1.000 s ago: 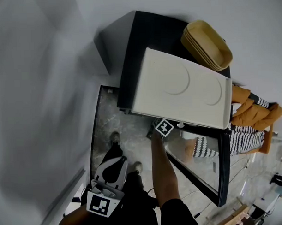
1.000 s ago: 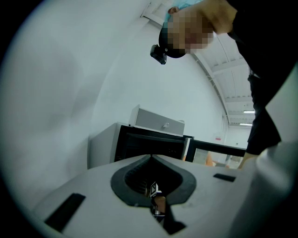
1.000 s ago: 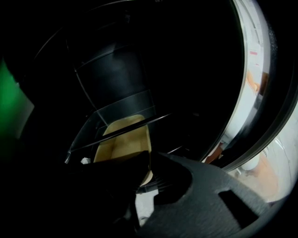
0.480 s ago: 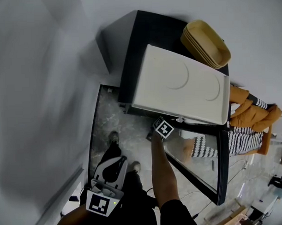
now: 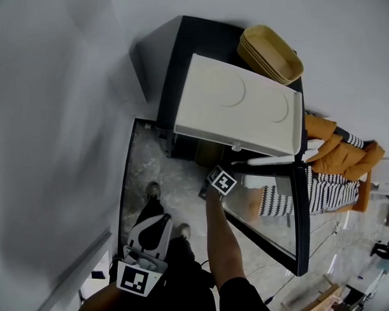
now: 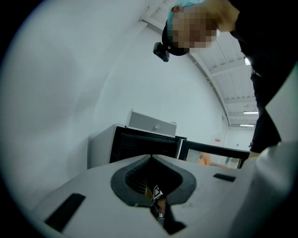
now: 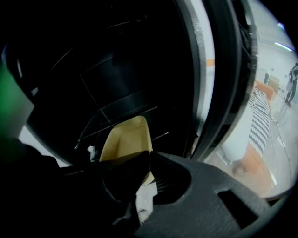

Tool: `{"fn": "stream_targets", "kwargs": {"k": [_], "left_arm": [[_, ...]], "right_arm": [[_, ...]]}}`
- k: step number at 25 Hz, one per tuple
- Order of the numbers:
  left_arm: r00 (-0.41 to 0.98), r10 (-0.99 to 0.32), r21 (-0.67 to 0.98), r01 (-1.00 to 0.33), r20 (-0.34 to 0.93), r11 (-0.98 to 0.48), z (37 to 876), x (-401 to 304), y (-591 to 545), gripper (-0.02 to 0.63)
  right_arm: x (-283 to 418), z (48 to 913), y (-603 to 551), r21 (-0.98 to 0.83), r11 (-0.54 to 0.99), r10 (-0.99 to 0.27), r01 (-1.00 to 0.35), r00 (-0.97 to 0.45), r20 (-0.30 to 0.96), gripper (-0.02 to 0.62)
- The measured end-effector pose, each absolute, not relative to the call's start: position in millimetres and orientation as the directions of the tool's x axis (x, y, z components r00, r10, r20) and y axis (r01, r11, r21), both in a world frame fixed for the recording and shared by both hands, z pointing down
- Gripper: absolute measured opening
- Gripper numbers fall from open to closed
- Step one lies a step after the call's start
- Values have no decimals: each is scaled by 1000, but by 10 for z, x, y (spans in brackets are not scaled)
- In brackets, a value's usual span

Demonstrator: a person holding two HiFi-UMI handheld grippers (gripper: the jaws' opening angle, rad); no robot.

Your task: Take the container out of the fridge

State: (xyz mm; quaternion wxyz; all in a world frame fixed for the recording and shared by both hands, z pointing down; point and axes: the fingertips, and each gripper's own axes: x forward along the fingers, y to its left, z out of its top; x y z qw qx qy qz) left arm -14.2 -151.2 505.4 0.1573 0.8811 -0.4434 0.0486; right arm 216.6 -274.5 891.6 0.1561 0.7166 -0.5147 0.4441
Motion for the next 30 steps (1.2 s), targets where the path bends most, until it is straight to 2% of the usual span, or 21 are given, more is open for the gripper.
{"fn": "stream_targets", "kwargs": {"k": [5, 18, 30], "left_arm": [[599, -774, 238, -798, 207, -554, 4986, -88, -1309, 5], [564, -798, 232, -822, 211, -520, 5026, -103, -879, 5], [476, -866, 190, -874, 151, -447, 4838, -39, -165, 5]], "right_arm": [[2176, 8886, -2484, -237, -438, -580, -867, 71, 811, 11], [2077, 8785, -1980, -285, -386, -625, -878, 21, 781, 11], [2056, 8255, -1246, -338, -293, -678, -894, -55, 733, 11]]}}
